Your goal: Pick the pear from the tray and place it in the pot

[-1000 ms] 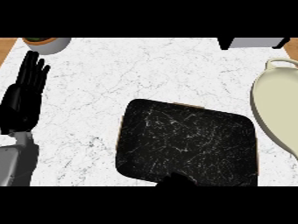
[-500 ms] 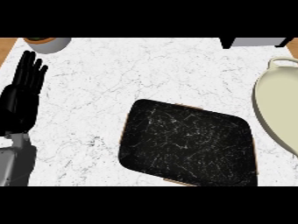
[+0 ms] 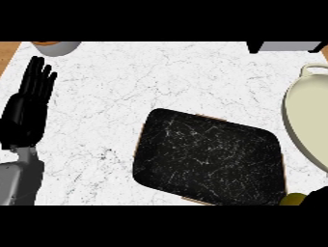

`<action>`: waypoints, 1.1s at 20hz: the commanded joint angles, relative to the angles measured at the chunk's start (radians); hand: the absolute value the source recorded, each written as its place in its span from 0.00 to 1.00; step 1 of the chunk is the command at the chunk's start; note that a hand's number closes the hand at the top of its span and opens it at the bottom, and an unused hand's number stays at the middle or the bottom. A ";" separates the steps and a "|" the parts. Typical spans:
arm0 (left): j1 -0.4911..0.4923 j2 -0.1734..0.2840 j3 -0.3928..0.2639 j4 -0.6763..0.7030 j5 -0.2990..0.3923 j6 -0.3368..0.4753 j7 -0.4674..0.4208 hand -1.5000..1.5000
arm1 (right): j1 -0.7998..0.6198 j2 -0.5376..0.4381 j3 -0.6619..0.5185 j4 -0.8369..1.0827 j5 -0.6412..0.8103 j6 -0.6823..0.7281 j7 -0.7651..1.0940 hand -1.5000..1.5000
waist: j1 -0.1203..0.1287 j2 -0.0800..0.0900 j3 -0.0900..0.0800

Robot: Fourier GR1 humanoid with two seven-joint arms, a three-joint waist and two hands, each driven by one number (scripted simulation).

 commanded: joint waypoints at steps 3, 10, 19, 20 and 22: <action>0.031 -0.010 -0.017 -0.041 -0.005 -0.001 0.008 0.50 | 0.025 -0.068 -0.233 -0.013 -0.369 0.016 -0.012 1.00 | 0.015 0.001 0.002; -0.018 0.001 -0.010 -0.008 -0.002 -0.004 0.019 0.50 | -0.130 -0.164 -0.533 0.275 -0.722 0.000 -0.164 1.00 | 0.020 0.005 0.003; 0.007 -0.026 -0.046 -0.043 -0.024 0.007 0.025 0.50 | -0.298 -0.286 -0.748 0.888 -1.047 0.080 -0.689 1.00 | 0.036 0.001 0.001; -0.025 0.009 -0.002 0.002 0.019 -0.034 0.016 0.50 | -0.336 -0.296 -0.755 0.973 -1.048 0.087 -0.734 1.00 | 0.035 0.004 0.001; -0.022 -0.009 -0.011 0.022 -0.008 -0.011 -0.012 0.50 | -0.416 -0.308 -0.733 1.128 -1.026 0.099 -0.817 1.00 | 0.040 0.007 0.001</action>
